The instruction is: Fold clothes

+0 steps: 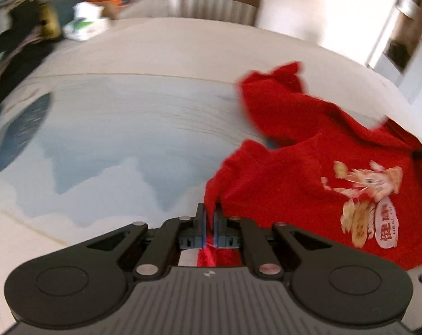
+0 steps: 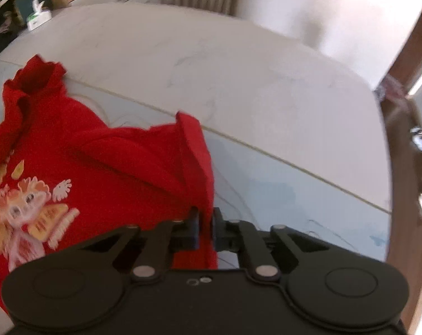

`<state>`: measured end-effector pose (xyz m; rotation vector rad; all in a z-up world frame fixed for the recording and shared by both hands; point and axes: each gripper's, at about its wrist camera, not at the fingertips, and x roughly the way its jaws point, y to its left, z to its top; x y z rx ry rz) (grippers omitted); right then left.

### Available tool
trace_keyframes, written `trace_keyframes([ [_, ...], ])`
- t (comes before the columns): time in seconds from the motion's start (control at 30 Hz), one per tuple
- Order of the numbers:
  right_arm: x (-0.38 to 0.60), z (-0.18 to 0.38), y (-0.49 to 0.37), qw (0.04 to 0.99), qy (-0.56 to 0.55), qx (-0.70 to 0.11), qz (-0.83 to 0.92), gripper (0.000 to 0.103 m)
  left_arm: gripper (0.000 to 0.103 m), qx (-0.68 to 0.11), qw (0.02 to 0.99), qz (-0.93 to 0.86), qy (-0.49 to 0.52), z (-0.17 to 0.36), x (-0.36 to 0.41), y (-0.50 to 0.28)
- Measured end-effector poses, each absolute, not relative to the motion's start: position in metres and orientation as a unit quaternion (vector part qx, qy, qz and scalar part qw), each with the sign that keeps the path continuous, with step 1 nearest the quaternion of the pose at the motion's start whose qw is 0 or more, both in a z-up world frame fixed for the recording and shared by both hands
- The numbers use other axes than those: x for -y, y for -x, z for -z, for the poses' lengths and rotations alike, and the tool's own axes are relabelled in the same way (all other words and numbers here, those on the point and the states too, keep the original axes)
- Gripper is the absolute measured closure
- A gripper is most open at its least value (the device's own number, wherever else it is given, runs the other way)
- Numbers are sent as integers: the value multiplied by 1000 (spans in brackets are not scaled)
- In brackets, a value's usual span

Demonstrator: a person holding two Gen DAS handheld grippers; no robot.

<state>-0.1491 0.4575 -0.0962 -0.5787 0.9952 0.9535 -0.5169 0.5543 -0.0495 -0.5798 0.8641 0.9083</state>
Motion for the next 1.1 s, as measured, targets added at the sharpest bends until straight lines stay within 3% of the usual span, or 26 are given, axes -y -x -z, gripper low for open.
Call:
trace_keyframes([
  [0.4, -365, 90, 147, 789, 163, -521, -280, 0, 101, -401, 799, -363, 261, 62, -594, 480],
  [0.6, -335, 87, 184, 795, 133, -541, -241, 0, 98, -434, 830, -245, 250, 66, -602, 455],
  [0.63, -334, 85, 189, 796, 128, -543, -237, 0, 90, -439, 831, -236, 246, 67, -602, 451],
  [0.7, -333, 81, 198, 796, 118, -547, -231, 0, 62, -448, 831, -225, 242, 71, -606, 444],
  [0.73, -333, 79, 203, 794, 111, -551, -231, 0, 34, -453, 830, -220, 241, 73, -608, 441],
  [0.77, -332, 77, 208, 793, 106, -553, -231, 0, 29, -456, 829, -211, 245, 74, -611, 439],
  [1.1, -340, 58, 288, 774, 101, -547, -302, 0, 30, -462, 833, -128, 276, 88, -594, 420],
])
